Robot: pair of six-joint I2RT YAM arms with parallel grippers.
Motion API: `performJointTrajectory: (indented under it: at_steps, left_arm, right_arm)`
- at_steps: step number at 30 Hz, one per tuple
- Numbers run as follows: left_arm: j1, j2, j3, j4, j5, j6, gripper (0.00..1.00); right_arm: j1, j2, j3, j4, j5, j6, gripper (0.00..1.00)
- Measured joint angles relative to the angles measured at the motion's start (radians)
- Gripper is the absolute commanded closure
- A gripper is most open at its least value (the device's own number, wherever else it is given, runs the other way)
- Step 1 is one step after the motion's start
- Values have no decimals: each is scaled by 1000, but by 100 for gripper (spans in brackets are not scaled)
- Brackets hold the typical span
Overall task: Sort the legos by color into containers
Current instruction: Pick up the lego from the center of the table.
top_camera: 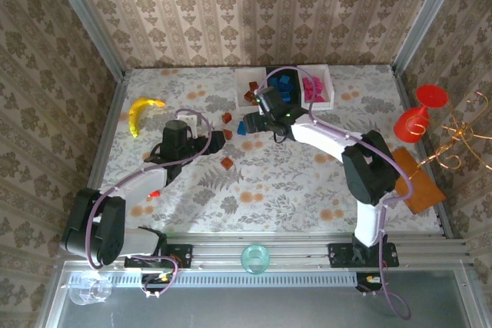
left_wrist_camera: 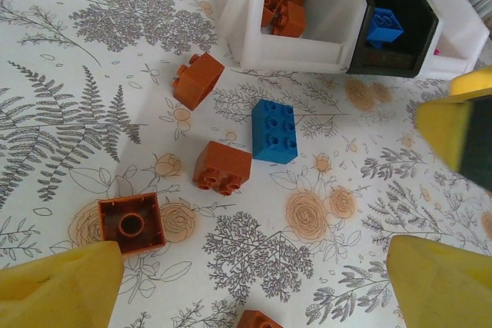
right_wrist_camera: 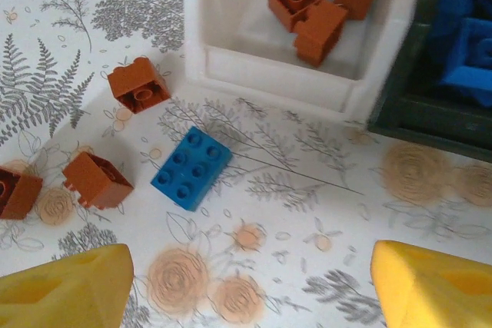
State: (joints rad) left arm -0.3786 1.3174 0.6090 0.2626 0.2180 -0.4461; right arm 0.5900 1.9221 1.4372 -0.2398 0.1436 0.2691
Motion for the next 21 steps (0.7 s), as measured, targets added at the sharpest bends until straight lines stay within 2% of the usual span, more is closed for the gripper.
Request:
performJointTrajectory:
  at_steps: [8, 21]
  left_arm:
    - [6, -15, -8, 0, -14, 0, 10]
    - [6, -12, -11, 36, 2, -25, 10]
  right_arm:
    - [35, 208, 185, -47, 23, 103, 26]
    - [44, 386, 387, -132, 78, 180, 29]
